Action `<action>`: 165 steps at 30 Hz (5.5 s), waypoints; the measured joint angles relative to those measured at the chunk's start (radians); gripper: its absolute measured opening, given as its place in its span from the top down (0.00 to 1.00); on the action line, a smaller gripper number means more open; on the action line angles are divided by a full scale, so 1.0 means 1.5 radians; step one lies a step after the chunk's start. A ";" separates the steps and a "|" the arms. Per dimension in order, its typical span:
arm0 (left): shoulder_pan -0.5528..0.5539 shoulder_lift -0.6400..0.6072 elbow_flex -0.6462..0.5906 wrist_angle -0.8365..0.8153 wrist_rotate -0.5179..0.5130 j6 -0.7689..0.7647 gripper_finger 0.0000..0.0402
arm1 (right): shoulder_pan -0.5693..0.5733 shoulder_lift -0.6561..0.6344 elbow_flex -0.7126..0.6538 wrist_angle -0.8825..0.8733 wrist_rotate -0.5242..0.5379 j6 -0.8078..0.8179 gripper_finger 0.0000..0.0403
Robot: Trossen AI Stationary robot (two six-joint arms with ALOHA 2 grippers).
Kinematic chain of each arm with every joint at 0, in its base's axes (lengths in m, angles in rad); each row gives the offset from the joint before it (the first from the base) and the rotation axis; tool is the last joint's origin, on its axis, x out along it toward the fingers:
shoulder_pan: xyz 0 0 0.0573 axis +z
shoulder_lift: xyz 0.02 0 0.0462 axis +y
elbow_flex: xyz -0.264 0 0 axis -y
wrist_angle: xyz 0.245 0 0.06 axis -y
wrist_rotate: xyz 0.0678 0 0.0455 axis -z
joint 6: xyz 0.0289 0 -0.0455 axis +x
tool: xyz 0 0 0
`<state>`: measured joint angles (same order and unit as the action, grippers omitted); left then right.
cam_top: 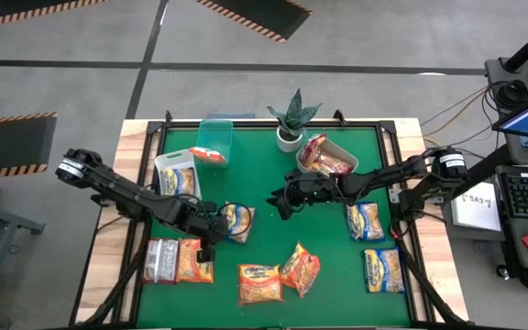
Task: Sort Maruchan noodles
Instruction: Put the blue noodle pack into the white bin
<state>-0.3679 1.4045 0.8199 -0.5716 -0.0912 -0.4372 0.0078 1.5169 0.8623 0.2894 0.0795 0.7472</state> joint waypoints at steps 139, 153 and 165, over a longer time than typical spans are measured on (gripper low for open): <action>0.017 -0.009 -0.281 0.709 -0.164 0.047 0.73 | 0.165 0.289 0.247 -0.015 0.234 -0.755 0.85; 0.018 -0.156 -0.281 0.584 -0.179 0.060 0.99 | 0.157 0.205 0.247 -0.114 0.279 -0.758 0.56; 0.019 -0.364 -0.183 0.260 -0.328 0.071 1.00 | 0.116 0.052 0.244 -0.211 0.288 -0.695 0.56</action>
<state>-0.3397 0.8588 0.5459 -0.1823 -0.5829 -0.3304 0.1823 1.5955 1.2283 -0.0266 0.5121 -0.2955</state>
